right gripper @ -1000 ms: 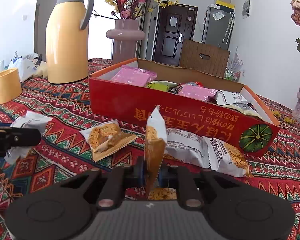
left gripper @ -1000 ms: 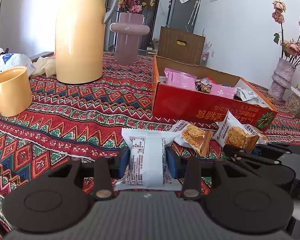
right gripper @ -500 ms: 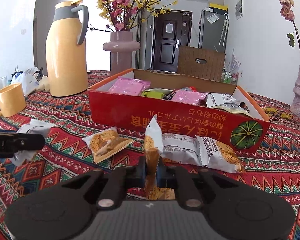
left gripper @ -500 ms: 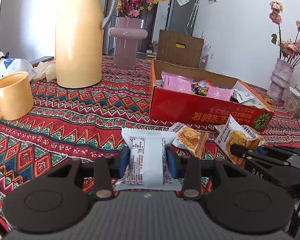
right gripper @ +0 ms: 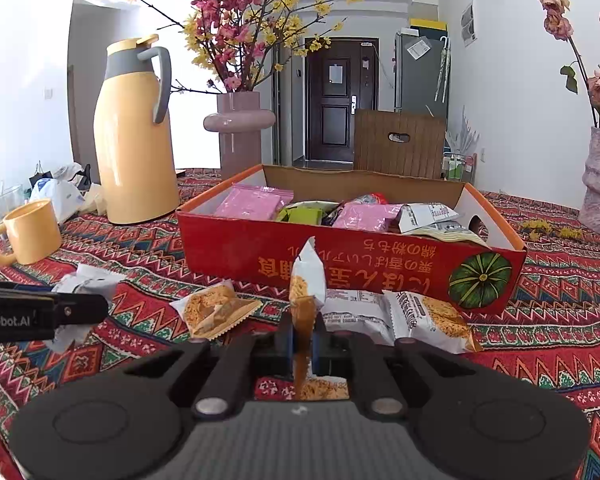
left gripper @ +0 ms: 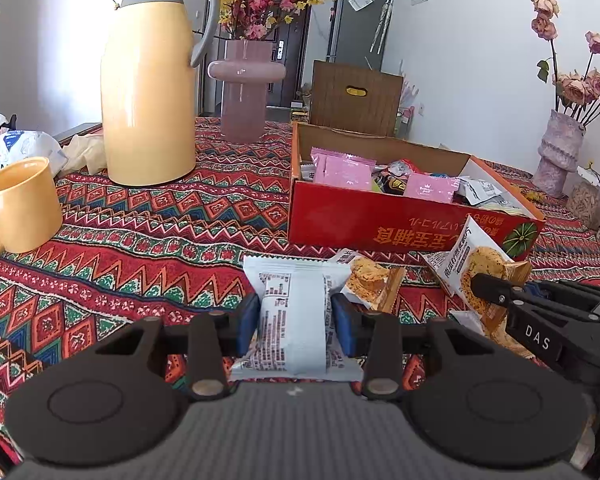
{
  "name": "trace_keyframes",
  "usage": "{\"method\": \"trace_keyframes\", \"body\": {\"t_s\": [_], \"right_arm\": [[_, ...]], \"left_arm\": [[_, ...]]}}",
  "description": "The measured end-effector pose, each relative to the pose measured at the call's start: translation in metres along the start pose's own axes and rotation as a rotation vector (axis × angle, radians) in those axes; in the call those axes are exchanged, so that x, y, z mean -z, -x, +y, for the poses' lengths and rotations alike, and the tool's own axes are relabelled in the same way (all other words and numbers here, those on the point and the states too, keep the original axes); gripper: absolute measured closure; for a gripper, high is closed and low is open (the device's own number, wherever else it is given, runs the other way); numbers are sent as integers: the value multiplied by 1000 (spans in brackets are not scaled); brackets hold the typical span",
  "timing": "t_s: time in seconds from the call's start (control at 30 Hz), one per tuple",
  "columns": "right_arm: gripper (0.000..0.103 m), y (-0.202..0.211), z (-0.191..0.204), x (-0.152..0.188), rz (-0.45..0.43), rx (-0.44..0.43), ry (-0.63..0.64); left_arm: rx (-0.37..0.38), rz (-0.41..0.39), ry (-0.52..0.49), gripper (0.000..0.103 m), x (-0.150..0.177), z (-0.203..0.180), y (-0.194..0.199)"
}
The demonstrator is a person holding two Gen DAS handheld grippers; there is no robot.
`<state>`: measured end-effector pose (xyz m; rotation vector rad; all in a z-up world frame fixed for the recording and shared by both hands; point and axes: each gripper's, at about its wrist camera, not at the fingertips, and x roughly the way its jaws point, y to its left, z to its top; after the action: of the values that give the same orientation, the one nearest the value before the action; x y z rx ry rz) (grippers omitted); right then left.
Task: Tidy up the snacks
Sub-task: 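Carry the white packet and cookie bag over the box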
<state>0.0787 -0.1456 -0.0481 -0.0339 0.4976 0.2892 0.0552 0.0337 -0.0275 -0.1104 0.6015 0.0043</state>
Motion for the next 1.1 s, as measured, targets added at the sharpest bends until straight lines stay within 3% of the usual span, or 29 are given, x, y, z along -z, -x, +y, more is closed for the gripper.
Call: {"method": "trace_keyframes", "body": {"t_s": [0.57, 1.1], "right_arm": [[95, 5, -20, -30, -102, 4, -10], [95, -24, -51, -72, -163, 54, -3]], "left_arm": [[-4, -65, -41, 63, -35, -23, -8], [-9, -137, -81, 63, -88, -50, -34]]}}
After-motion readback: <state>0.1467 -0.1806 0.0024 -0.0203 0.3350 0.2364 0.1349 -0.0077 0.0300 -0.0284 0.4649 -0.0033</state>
